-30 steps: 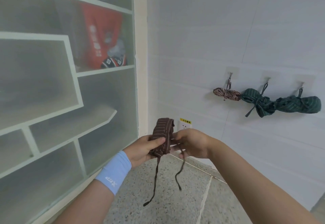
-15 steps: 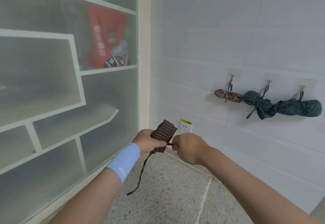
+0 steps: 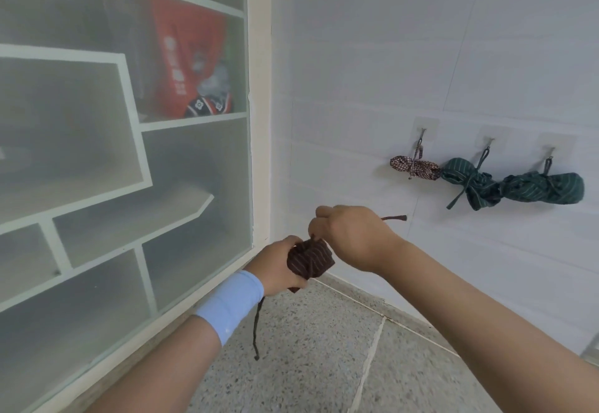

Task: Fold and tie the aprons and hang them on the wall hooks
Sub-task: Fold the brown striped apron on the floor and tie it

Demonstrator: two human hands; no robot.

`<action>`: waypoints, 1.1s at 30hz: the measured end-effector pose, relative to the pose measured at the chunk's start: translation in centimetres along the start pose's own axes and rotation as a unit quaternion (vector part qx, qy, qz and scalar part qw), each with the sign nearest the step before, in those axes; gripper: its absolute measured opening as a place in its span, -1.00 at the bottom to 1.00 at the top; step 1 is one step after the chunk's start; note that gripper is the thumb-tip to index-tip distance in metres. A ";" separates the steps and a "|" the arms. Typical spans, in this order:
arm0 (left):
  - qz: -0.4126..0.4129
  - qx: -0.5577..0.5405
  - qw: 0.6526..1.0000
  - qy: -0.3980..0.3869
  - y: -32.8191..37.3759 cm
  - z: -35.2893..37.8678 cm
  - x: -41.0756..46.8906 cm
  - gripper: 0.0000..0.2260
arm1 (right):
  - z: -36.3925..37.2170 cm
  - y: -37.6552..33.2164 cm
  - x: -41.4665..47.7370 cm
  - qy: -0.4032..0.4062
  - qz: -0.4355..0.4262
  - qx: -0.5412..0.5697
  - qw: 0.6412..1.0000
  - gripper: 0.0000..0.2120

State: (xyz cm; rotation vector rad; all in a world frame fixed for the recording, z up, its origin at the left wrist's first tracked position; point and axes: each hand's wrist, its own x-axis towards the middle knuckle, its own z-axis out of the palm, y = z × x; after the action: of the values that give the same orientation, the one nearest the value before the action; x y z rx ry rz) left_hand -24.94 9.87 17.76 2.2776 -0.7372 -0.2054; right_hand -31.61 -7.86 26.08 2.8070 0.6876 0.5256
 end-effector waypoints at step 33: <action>-0.155 -0.530 0.831 0.064 -1.0 -0.5 -0.7 -0.64 | 10.9 -1.0 -0.7 -0.246 0.215 0.629 0.706 -0.78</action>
State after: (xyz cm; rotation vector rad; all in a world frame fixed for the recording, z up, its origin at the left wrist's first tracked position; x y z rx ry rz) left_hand -24.91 11.13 17.45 1.2837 -0.0777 -0.4712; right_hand -28.39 -8.54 15.64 4.0411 0.2276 -1.1357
